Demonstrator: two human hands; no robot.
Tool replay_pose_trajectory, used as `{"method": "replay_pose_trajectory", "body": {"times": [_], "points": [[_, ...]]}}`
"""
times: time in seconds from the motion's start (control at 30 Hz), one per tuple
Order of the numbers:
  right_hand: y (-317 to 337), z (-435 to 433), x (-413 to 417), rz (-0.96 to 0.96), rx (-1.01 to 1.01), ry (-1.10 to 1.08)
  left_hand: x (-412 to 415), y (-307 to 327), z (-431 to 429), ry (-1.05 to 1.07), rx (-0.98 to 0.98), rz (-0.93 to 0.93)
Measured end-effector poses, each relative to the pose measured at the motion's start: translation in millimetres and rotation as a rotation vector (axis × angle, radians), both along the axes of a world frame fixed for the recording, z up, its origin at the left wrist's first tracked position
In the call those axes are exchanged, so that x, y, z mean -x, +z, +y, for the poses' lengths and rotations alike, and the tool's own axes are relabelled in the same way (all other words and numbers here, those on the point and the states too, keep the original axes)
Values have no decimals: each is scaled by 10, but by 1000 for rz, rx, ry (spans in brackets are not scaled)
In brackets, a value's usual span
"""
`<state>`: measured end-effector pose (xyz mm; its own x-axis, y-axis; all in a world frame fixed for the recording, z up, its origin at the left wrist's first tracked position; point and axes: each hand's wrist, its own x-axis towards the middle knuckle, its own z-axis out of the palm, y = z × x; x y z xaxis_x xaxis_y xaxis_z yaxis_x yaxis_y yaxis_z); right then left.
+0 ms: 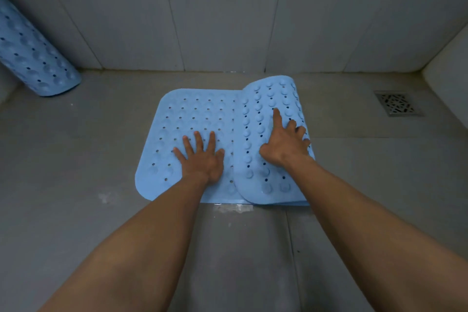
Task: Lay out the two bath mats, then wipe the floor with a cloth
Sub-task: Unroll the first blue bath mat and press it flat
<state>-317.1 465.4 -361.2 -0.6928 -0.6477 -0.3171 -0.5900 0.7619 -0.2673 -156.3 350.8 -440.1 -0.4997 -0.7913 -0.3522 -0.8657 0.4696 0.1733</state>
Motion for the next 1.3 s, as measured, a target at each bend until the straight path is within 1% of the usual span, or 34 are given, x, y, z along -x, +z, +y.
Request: {"method": "replay_pose_trajectory", "body": {"times": [0.07,0.23,0.43,0.47,0.53,0.6,0.67,0.73,0.8,0.9,0.97,1.03,1.17,1.23,1.3], "points": [[5,38,23,-39,-8,0,15,-41,57,6,-10,-7],[-123,113,0,-27,-160,86,-47,-18,-1,20,-3,-35],[-303,174,-86,33,-100,172,-144,19,-127,62,9,-112],[-331,184,-76,33,-102,169,-98,28,-95,54,31,-90],[-376,215,-40,21,-102,156,-1,22,20,-8,65,14],[-387,255,13,7,-85,144,26,-31,124,-60,67,90],[-370,306,100,1,-74,126,22,-91,142,-73,66,80],[-342,370,196,0,-57,98,53,-116,142,-59,66,27],[-310,453,258,34,-33,76,139,-92,195,-31,98,1],[-253,578,320,87,-9,55,342,-43,383,-97,165,83],[-212,647,375,81,5,0,462,-53,532,-171,145,150],[-189,715,454,85,32,-70,554,-90,641,-201,119,134],[-183,846,549,33,-44,-69,648,-121,777,-165,137,37],[-183,893,542,55,-62,-48,749,-81,851,-131,167,36],[-171,931,531,110,-49,-52,896,-42,947,-146,175,80]]}}
